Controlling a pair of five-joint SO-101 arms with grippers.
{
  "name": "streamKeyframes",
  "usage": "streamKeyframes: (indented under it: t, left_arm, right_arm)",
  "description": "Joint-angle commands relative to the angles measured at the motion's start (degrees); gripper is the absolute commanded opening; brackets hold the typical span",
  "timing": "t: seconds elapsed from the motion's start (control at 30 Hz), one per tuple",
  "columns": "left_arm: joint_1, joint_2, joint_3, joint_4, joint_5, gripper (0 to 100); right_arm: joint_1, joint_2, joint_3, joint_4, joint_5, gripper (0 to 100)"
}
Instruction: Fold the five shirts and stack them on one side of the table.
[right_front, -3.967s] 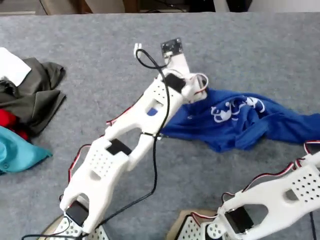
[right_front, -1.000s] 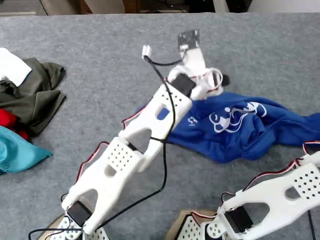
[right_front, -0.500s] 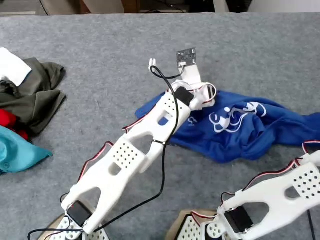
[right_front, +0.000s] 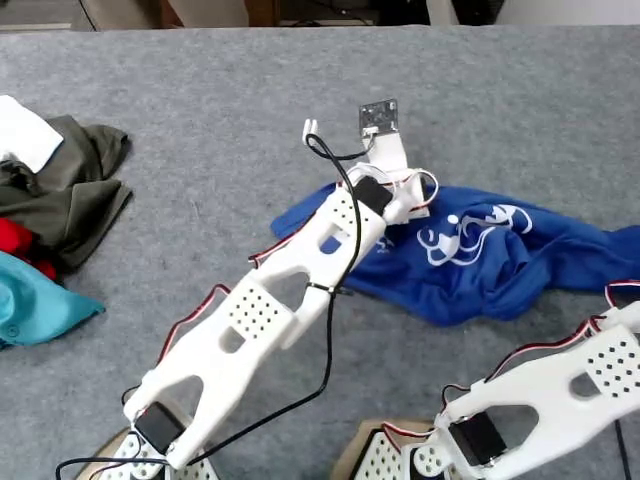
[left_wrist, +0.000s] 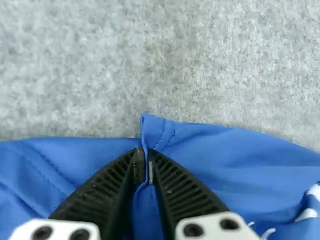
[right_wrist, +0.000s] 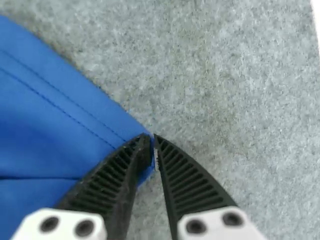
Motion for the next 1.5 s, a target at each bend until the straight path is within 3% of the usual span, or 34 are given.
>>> streamKeyframes:
  t: [0.0, 0.13, 0.5, 0.87, 1.1, 1.47]
  left_arm:
    - [-0.4, -1.4, -12.2, 2.8, -0.3, 2]
    - [-0.7, -1.4, -21.9, 5.9, -1.3, 2]
    - [-2.6, -16.0, -21.3, 12.7, -1.8, 2]
    - [-14.6, -43.4, -21.3, 26.5, -2.0, 2]
    - [-26.0, -62.8, -21.2, 31.4, -10.9, 2]
    - [-29.0, -84.0, -20.5, 44.3, -23.3, 2]
  right_arm:
    - [-1.8, -5.0, -2.3, 1.0, 0.4, 0.5]
    - [-5.1, -10.6, -2.7, 6.2, 0.4, 0.5]
    - [-18.9, -30.2, -2.8, 21.4, -7.3, 0.5]
    - [-24.6, -59.1, -2.8, 25.2, -21.2, 0.4]
    - [-24.1, -72.0, -8.9, 25.5, -35.1, 0.4]
    - [-26.6, -81.5, -23.7, 33.7, -35.1, 0.4]
